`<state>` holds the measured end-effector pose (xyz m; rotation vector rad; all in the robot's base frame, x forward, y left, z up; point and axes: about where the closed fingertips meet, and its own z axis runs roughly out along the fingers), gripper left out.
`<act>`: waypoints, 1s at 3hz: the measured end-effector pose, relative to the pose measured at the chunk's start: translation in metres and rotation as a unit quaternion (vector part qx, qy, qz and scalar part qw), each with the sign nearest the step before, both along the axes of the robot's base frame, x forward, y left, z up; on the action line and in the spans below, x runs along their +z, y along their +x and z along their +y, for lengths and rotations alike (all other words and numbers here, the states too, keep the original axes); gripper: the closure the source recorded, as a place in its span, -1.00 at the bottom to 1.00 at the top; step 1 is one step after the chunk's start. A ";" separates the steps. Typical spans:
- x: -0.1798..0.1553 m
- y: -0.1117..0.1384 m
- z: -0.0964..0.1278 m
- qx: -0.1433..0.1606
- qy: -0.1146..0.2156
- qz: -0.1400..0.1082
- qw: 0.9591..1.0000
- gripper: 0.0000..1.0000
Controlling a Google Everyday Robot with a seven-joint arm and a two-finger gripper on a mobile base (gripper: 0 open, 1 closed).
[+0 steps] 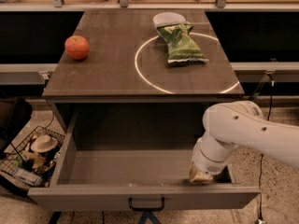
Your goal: Open top drawer
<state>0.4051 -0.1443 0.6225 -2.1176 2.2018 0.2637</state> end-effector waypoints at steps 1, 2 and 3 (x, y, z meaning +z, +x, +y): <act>0.001 -0.020 0.000 -0.014 0.002 0.002 1.000 1.00; 0.008 -0.045 0.006 -0.020 -0.003 0.000 1.000 1.00; 0.008 -0.067 0.009 -0.024 -0.001 0.001 1.000 1.00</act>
Offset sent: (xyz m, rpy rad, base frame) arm -0.0771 0.0138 0.0163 -0.0190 -0.0051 -0.0524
